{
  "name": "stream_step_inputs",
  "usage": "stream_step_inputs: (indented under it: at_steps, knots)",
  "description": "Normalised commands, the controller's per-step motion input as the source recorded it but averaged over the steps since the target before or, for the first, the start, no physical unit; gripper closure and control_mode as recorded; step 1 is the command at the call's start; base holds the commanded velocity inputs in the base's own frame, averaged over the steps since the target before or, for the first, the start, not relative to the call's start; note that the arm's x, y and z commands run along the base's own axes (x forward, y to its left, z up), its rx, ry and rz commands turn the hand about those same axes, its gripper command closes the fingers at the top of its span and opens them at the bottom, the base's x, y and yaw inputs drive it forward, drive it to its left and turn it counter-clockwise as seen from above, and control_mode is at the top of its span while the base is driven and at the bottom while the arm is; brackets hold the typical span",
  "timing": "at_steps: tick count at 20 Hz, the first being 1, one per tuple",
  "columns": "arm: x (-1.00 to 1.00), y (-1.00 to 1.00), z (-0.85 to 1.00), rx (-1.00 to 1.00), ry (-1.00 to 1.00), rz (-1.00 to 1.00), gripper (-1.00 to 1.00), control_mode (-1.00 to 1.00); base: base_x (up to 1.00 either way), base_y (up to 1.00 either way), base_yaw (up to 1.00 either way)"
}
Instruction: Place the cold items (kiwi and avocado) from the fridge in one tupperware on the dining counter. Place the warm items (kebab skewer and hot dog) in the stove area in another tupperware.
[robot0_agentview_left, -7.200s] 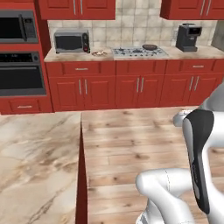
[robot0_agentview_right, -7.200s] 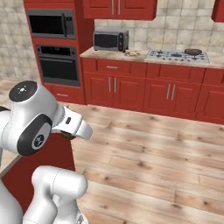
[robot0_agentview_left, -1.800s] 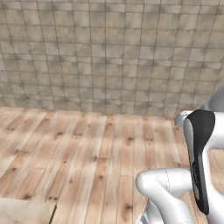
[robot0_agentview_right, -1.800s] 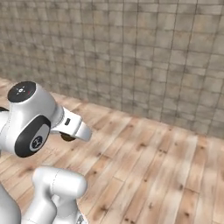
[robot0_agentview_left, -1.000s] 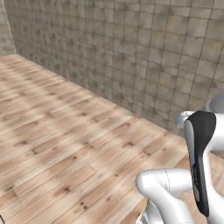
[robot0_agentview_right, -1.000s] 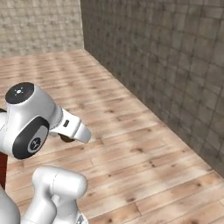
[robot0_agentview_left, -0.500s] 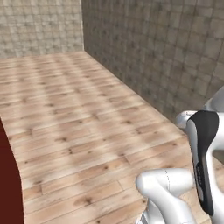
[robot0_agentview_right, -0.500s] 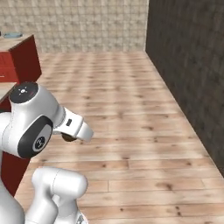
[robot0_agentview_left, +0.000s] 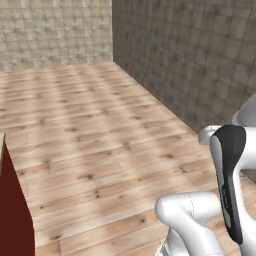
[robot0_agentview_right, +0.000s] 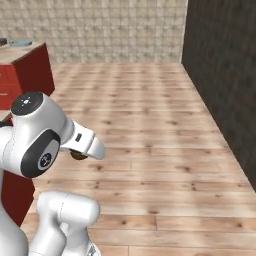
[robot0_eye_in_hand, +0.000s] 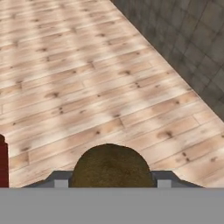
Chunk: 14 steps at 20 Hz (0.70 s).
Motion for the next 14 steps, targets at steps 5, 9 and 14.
stream_step_inputs:
  at_steps: [5, 9, 14]
  knots:
    - [0.00, 0.00, 0.00, 0.00, 0.00, 0.00, 1.00, 1.00, 1.00, 0.01, 0.05]
    - [0.00, 0.00, 0.00, 0.00, 0.00, 0.00, 1.00, 1.00, 1.00, 0.37, -0.01]
    - [0.00, 0.00, 0.00, 0.00, 0.00, 0.00, 1.00, 1.00, 1.00, 0.22, 0.00]
